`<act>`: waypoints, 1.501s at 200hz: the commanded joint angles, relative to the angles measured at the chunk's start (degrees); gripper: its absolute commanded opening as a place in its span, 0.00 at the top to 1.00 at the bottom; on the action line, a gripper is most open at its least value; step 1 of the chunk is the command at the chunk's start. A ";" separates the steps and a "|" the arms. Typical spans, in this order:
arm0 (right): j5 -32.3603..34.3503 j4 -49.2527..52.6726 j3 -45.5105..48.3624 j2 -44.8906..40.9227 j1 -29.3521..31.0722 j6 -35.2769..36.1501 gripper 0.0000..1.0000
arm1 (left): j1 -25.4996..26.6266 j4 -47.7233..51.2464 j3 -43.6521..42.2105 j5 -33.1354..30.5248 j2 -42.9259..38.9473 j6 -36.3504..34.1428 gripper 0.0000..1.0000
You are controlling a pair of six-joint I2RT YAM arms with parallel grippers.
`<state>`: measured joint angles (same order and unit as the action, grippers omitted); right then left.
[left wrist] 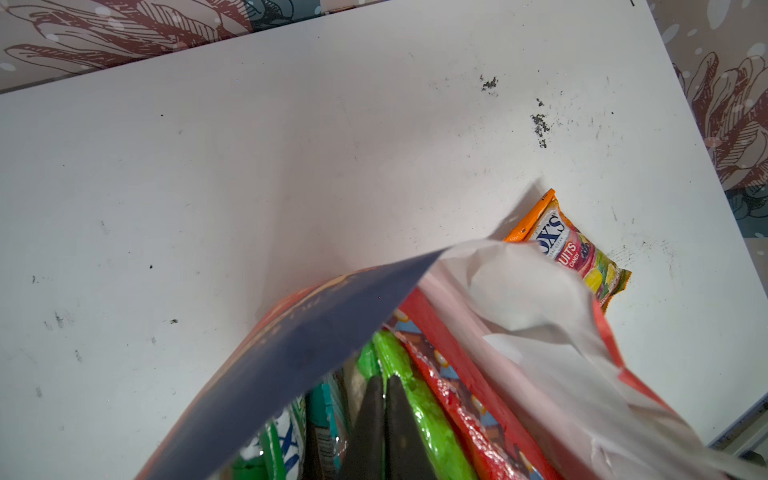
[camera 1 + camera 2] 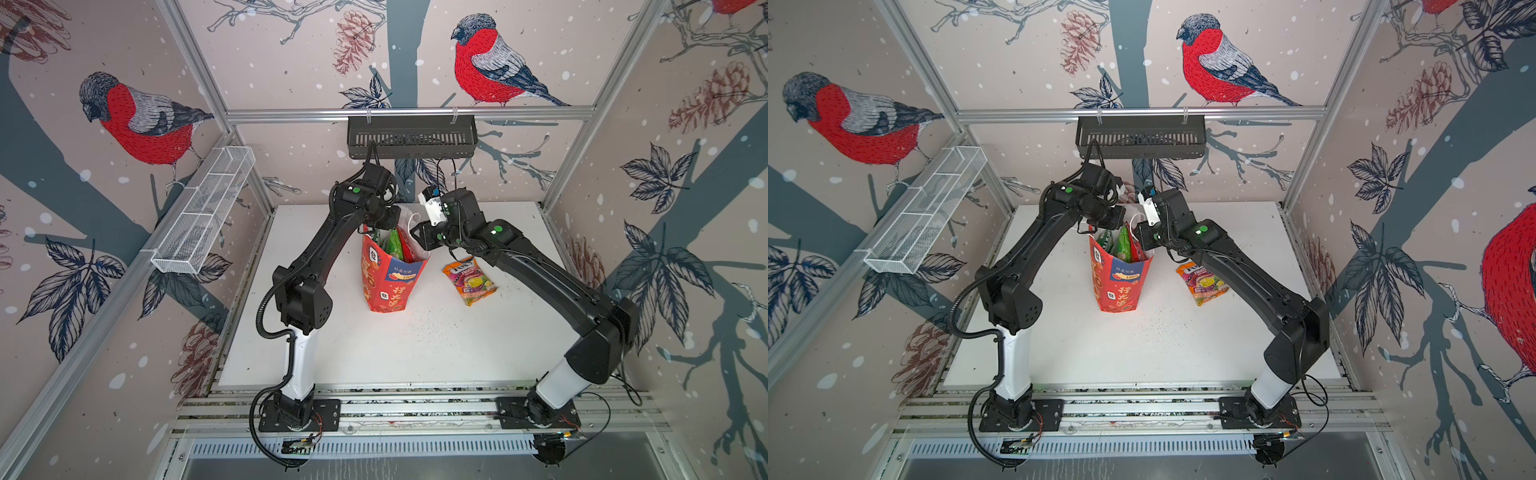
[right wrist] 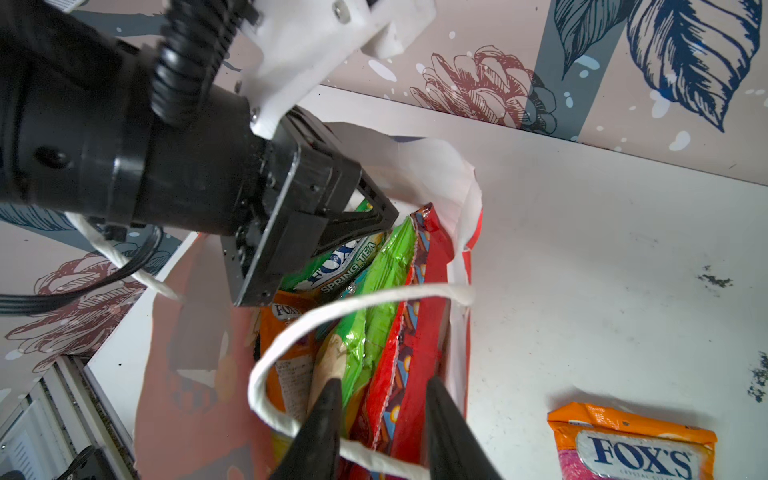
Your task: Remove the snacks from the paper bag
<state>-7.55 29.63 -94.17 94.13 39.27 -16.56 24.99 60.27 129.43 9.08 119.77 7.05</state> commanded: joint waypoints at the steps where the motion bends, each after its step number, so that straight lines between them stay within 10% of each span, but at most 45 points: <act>1: -2.00 -2.09 -0.49 0.24 -0.07 -0.37 0.61 | -0.54 -0.69 0.56 -0.56 -0.80 -0.97 1.00; 80: -6.45 -4.17 -0.62 0.88 -0.59 -0.63 0.50 | -4.12 -5.50 -4.33 8.86 -3.82 0.58 0.65; 168: -5.59 -5.03 -3.54 -0.14 -2.06 0.09 0.49 | -4.69 -10.19 -2.01 6.24 -10.23 2.77 0.75; 232: -14.97 6.66 -32.01 10.78 1.37 3.10 0.49 | -4.95 -12.66 -13.29 -13.73 -25.93 5.93 0.76; 300: -17.60 13.78 -40.70 20.92 5.43 -0.24 0.51 | -10.64 -14.48 -35.72 -4.92 -36.47 14.72 0.66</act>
<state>-25.02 39.55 -133.60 113.73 43.59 -16.40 15.90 49.10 98.30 0.08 86.70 17.85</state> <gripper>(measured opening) 0.496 0.334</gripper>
